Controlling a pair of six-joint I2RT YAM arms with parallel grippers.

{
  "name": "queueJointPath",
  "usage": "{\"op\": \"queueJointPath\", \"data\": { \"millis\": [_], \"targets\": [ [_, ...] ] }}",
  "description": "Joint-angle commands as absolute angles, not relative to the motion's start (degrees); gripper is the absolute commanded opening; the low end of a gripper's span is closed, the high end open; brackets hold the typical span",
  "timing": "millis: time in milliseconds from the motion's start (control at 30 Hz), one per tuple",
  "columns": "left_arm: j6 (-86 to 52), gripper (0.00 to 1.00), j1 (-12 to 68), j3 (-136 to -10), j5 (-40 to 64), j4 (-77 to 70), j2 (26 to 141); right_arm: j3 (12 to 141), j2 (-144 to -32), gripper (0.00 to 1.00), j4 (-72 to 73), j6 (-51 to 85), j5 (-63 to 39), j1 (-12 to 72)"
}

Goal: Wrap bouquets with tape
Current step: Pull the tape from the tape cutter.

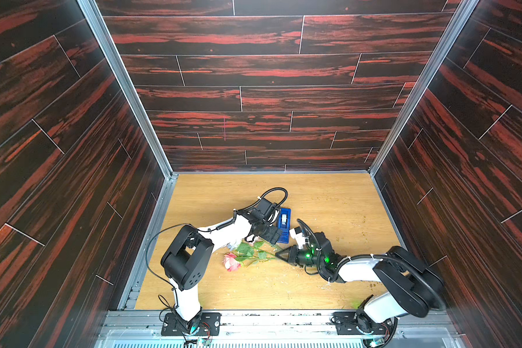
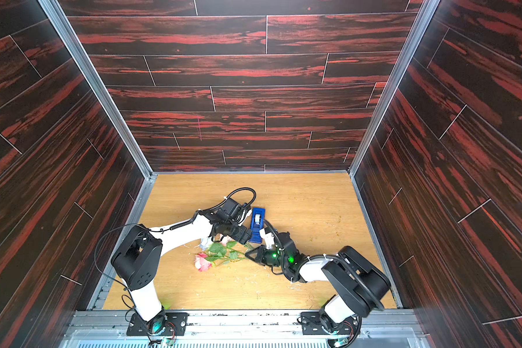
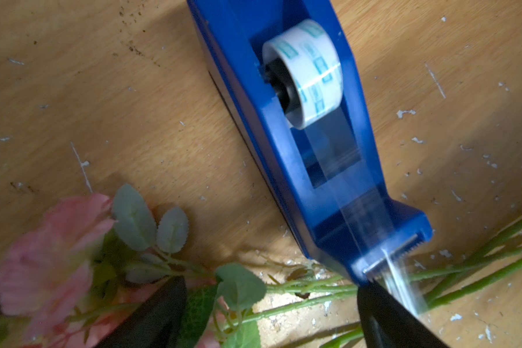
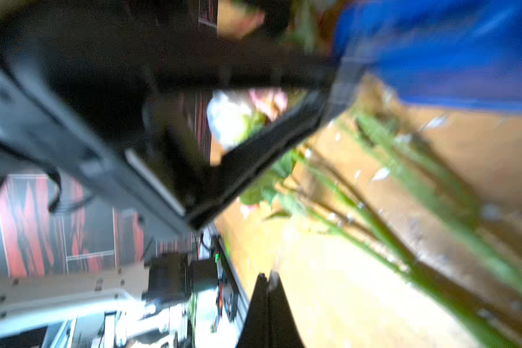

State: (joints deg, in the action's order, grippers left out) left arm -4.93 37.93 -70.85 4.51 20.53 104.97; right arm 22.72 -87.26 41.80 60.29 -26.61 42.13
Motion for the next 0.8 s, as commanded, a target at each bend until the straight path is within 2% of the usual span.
{"op": "queueJointPath", "data": {
  "millis": [0, 533, 767],
  "targets": [
    [-5.8, 0.92, 37.9, -71.6, 2.9, 14.1, 104.7, 24.1, -84.4, 0.0, 35.5, 58.0, -32.7, 42.6],
    [-5.9, 0.92, 37.8, -71.4, 2.9, 14.1, 104.4, 22.3, -79.4, 0.0, 32.3, 56.9, -34.1, 41.7],
    [-6.0, 0.92, 37.9, -71.1, 2.9, 14.1, 104.2, 18.5, -80.9, 0.0, 36.5, 58.8, -33.5, 41.7]
  ]
}}
